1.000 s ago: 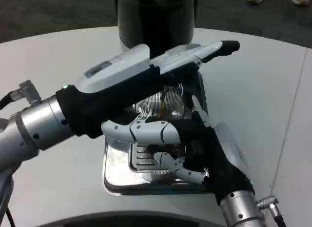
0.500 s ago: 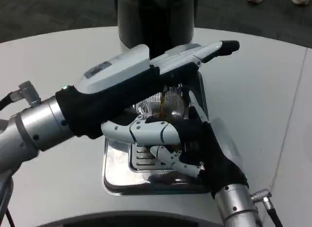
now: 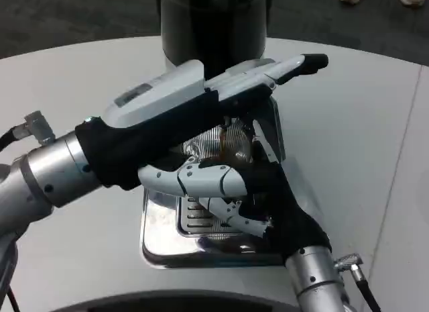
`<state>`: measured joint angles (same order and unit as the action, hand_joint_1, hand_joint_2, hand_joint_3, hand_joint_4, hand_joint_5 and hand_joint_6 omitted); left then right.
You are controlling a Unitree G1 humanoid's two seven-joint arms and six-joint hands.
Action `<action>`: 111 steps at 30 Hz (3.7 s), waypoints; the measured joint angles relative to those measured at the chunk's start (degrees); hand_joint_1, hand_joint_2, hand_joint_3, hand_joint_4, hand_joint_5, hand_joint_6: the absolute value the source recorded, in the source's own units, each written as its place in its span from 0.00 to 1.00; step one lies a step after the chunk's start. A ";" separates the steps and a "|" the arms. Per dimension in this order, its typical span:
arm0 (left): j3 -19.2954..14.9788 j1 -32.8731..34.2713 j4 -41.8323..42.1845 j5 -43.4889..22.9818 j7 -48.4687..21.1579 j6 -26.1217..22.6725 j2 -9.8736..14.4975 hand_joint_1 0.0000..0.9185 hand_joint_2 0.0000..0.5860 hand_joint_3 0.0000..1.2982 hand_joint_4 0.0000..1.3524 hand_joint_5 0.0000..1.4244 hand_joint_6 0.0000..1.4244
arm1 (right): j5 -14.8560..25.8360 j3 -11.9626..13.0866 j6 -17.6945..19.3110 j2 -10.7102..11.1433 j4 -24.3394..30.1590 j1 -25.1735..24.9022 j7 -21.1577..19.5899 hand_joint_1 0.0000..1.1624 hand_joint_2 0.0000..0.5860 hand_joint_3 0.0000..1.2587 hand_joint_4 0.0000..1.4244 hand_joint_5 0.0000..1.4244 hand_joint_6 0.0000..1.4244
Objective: Grasp the cup under the faucet to collect the drink, then remove the cup.
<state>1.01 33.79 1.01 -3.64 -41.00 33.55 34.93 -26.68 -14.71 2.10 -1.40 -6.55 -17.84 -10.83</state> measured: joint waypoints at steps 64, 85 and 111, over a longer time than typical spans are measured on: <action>-12.92 -13.12 6.49 -15.92 5.64 -8.26 -5.56 0.00 0.35 0.00 0.00 0.02 0.00 | 3.24 2.34 6.88 -3.10 -2.36 0.91 -11.60 0.91 0.26 0.60 0.71 0.71 0.89; -19.70 -22.92 9.69 -11.88 8.19 -7.61 -3.34 0.00 0.34 0.00 0.00 0.00 0.00 | 3.23 -1.11 6.06 -1.88 2.79 6.14 -8.78 0.90 0.24 0.61 0.73 0.72 0.93; -24.03 -43.18 16.66 26.39 18.51 -5.46 0.16 0.00 0.24 0.00 0.00 0.00 0.00 | 3.15 -3.18 3.20 -1.13 16.78 15.10 -2.96 0.88 0.25 0.63 0.74 0.73 0.95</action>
<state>-23.02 -9.39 17.66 22.75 -22.49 28.08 35.09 -23.53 -17.89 5.29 -2.53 10.23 -2.75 -13.79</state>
